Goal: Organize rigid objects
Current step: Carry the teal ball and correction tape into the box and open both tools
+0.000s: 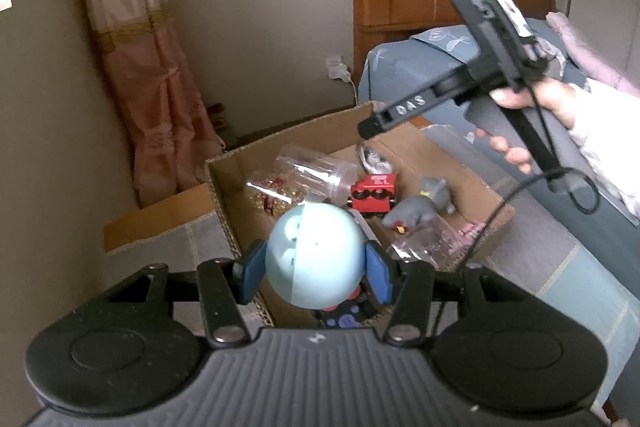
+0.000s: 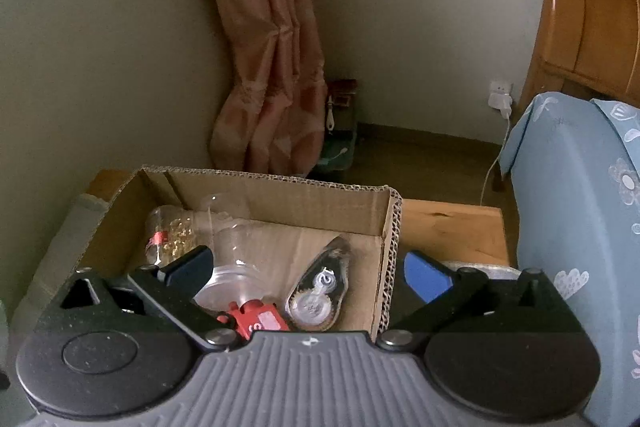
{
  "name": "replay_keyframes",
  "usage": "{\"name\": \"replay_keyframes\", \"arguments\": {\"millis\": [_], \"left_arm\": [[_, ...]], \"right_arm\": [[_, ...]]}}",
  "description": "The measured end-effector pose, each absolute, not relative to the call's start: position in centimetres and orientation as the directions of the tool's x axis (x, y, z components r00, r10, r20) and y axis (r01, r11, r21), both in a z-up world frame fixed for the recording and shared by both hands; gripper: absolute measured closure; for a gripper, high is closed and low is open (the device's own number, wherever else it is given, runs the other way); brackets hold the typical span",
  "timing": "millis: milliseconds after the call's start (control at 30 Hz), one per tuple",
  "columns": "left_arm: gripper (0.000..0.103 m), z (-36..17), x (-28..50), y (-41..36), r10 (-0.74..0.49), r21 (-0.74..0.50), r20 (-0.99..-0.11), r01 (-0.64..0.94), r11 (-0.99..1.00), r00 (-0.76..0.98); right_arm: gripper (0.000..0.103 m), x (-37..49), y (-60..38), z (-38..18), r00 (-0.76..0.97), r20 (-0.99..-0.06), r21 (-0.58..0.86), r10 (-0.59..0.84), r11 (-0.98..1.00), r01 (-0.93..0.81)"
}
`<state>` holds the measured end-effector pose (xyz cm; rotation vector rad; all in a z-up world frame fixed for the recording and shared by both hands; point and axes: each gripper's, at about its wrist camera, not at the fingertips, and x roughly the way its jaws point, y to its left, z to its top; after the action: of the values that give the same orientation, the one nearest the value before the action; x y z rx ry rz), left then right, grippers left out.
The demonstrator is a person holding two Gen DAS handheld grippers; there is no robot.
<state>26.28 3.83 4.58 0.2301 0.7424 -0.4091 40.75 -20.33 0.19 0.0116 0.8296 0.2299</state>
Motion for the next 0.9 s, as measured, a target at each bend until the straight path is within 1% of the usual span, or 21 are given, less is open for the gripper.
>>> {"name": "replay_keyframes", "arguments": {"millis": [300,500,733,900], "left_arm": [[0.051,4.8,29.0,4.1,-0.236,0.077,-0.699,0.399,0.914,0.676],[0.051,4.4,32.3,3.9,-0.202,0.072,-0.722,0.363,0.929,0.662],[0.051,2.5,35.5,3.1,-0.179,0.048,-0.761,0.33,0.943,0.624],[0.051,0.6,36.6,2.4,-0.136,0.07,-0.791,0.309,0.949,0.597]], "right_arm": [[0.0,38.8,-20.2,1.6,0.66,-0.717,0.098,0.226,0.969,-0.226],[0.0,36.9,-19.9,3.0,0.67,-0.702,0.096,0.243,0.964,-0.25],[0.0,34.4,-19.7,3.5,0.663,-0.702,0.093,0.26,0.956,-0.277],[0.0,32.9,-19.4,3.3,0.658,-0.709,0.072,0.252,0.955,-0.288]]}}
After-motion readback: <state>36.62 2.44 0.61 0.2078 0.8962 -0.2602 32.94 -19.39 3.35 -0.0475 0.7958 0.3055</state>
